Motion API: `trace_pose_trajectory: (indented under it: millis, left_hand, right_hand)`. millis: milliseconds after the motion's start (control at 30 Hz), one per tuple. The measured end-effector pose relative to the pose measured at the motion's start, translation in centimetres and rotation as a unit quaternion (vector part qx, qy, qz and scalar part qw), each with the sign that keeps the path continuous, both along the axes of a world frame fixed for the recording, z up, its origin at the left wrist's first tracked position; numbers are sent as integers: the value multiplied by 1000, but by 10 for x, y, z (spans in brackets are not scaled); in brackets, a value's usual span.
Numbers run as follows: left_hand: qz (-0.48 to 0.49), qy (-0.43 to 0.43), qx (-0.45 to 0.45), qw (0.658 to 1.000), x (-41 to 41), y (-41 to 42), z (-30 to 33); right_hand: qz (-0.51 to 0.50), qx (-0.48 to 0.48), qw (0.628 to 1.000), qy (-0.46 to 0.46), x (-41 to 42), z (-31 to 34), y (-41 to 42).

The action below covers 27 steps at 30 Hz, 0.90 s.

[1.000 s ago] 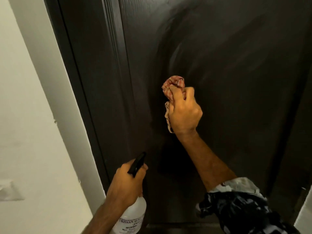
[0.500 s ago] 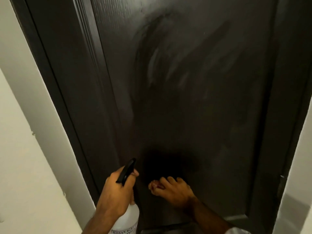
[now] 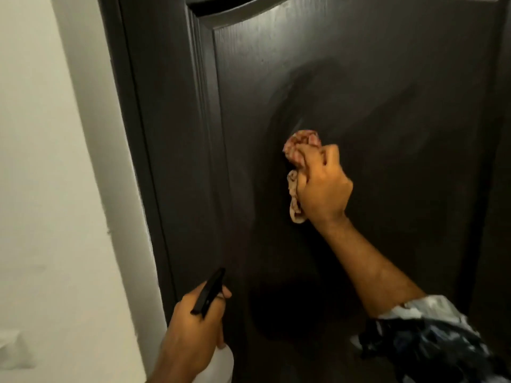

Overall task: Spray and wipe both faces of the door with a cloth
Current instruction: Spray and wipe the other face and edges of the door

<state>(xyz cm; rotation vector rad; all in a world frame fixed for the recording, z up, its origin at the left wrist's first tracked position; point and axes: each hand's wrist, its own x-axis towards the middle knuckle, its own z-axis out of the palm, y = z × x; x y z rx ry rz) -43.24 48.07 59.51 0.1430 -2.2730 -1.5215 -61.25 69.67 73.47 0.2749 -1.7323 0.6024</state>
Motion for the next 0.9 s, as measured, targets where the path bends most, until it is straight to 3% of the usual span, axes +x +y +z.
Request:
trace_pose_trajectory:
  millis: [233,367,467,633,700,767,833,900]
  left_hand:
    - [58,80,-3,995,24,-59,11]
    - [87,86,-4,993,33,-80,9]
    - [90,85,10,992,38,-88,7]
    - [86,86,13,993,40,-92,9]
    - [76,97,5,992,43,-87,14]
    - [73,105,-6,992,43,-82,17]
    - [64,109,-15,992,43,-77,18]
    - [58,111,-18,992,40,-71,20]
  right_hand:
    - [31,-70,992,99,2,127,-84]
    - [68,16,993,90,11,146,-148]
    - [70,158,980,99,16,93,-196]
    - [39,297,945,134,20,-42,-222]
    - [56,362,921,132,15,-102,-217]
    - [101,457,874,130,8,-154,-200]
    - [128,518,834,138,3,-176,-182]
    - [119,497,845,156,3,-165,-170]
